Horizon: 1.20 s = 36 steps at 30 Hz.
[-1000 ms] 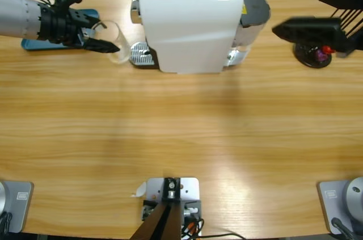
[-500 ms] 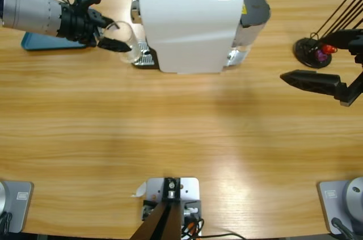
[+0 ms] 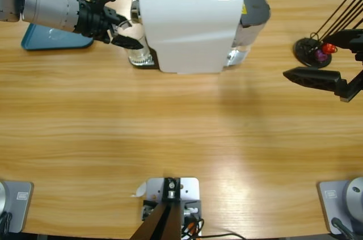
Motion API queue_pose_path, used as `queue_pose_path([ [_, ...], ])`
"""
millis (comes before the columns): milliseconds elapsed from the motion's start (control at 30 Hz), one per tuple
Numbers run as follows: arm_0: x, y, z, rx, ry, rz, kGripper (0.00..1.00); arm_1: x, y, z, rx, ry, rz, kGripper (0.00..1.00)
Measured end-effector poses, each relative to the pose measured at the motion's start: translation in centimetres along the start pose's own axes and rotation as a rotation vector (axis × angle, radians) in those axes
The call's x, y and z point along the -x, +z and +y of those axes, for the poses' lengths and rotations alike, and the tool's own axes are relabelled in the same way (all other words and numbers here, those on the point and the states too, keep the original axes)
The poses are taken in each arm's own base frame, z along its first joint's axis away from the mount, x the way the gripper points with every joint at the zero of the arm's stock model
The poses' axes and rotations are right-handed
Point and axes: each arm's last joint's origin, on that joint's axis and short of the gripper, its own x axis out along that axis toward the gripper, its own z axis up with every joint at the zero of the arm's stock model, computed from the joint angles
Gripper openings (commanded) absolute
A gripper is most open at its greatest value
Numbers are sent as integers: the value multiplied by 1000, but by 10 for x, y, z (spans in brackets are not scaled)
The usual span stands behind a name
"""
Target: Pour coffee
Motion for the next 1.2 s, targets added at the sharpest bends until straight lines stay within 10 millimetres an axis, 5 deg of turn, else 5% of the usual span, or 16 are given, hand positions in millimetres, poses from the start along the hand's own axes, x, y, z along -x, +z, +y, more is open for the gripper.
queue_pose_path([
  [233, -1, 1, -1, -2, -4, 0, 14, 0, 1, 0, -2, 1, -9, 1000],
  [300, -1, 1, -1, -2, -7, -2, 329, 0, 1, 0, -2, 1, -9, 1000],
  [433, -1, 0, -1, 9, -9, -1, 354, 0, 1, 0, -4, 9, -11, 1000],
  [500, -1, 0, -1, 16, -9, -1, 920, -1, 1, 1, -4, 21, -9, 1000],
  [1200, 5, -4, 7, 41, 16, -2, 1000, -2, 5, 3, -13, 42, -40, 987],
])
